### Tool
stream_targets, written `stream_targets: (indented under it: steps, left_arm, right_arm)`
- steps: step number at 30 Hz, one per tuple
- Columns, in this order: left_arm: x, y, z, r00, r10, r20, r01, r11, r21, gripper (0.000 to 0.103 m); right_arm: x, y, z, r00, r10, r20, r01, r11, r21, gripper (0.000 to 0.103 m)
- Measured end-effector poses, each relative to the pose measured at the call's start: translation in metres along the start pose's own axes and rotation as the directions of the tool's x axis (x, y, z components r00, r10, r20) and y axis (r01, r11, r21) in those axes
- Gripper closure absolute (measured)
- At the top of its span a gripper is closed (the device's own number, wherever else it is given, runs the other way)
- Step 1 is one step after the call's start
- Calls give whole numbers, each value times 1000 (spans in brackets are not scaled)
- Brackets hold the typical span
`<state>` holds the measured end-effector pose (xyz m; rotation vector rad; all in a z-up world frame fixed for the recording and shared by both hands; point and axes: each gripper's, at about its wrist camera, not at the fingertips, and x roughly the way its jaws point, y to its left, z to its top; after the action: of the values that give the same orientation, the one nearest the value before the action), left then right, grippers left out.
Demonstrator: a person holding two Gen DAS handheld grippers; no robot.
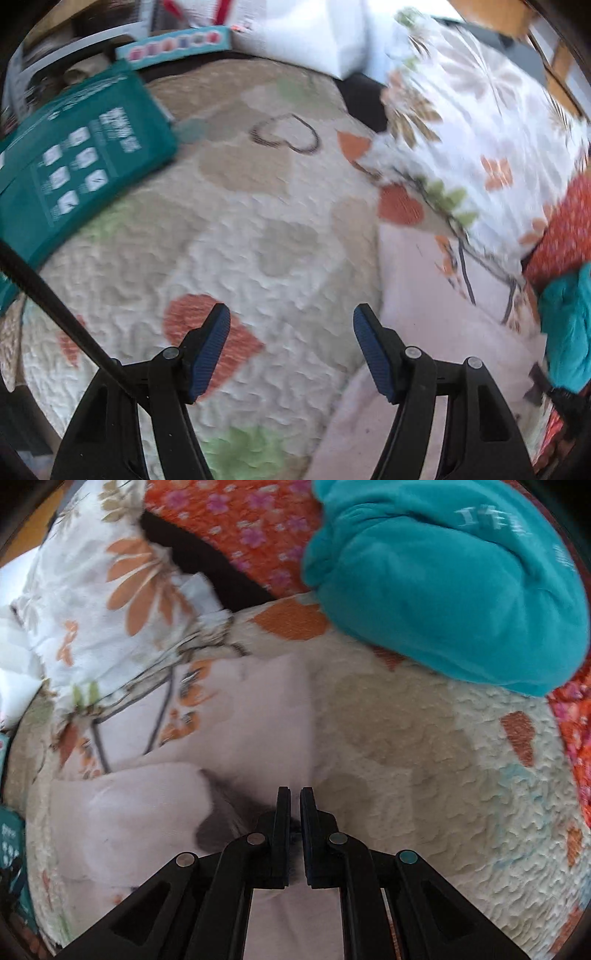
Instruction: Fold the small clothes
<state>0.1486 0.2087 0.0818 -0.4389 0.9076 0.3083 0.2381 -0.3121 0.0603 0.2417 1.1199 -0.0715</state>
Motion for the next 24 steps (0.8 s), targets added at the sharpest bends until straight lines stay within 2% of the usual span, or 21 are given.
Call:
stream_targets:
  steps: [3, 5, 7, 8, 9, 10, 12, 14, 15, 16, 17, 19, 22, 24]
  left_arm:
    - [6, -13, -3, 1000, -4, -24, 5, 1000, 26, 35]
    - [8, -19, -5, 1000, -4, -29, 5, 999, 35, 35]
    - [10, -23, -6, 999, -6, -40, 8, 999, 42, 35]
    - [12, -26, -7, 999, -11, -48, 13, 999, 45, 35]
    - [14, -29, -9, 998, -15, -56, 17, 999, 49, 35]
    - [16, -32, -10, 998, -12, -63, 16, 998, 57, 35]
    - [19, -39, -13, 997, 2, -74, 4, 996, 84, 35]
    - [20, -42, -14, 997, 7, -78, 2, 994, 108, 35]
    - [19, -43, -15, 997, 10, -78, 0, 993, 121, 35]
    - [19, -43, -15, 997, 14, -79, -3, 992, 128, 35]
    - [18, -42, -15, 997, 16, -80, -6, 991, 133, 35]
    - [18, -37, -16, 996, 21, -87, -8, 990, 143, 35]
    - [21, -29, -19, 992, 22, -125, -2, 988, 155, 35]
    - [23, -23, -25, 986, -12, -167, 38, 988, 150, 35]
  right_arm:
    - [-15, -1, 4, 999, 0, 54, 1, 1000, -16, 93]
    - [-32, 5, 2, 995, 7, 101, 0, 998, -66, 91]
    - [-38, 18, 1, 992, 55, 113, -40, 991, -127, 91]
    - [-38, 25, -2, 990, 98, 97, -81, 983, -163, 91]
    - [-35, 31, -4, 988, 137, 71, -122, 976, -179, 83]
    - [-27, 35, -6, 983, 178, 30, -170, 967, -188, 72]
    - [-4, 41, -10, 983, 180, -35, -183, 964, -194, 64]
    - [24, 35, -7, 991, 112, -71, -123, 976, -180, 71]
    - [29, 30, -4, 994, 92, -62, -101, 982, -160, 86]
    - [29, 25, -2, 997, 68, -32, -71, 990, -124, 92]
    - [20, 19, -1, 999, 31, 11, -30, 996, -85, 89]
    - [-1, 12, -4, 998, 10, 68, -6, 998, -59, 74]
    - [-28, -7, -20, 996, 70, 56, -68, 997, -43, 60]
    - [-39, -24, -38, 996, 87, 33, -87, 996, -10, 55]
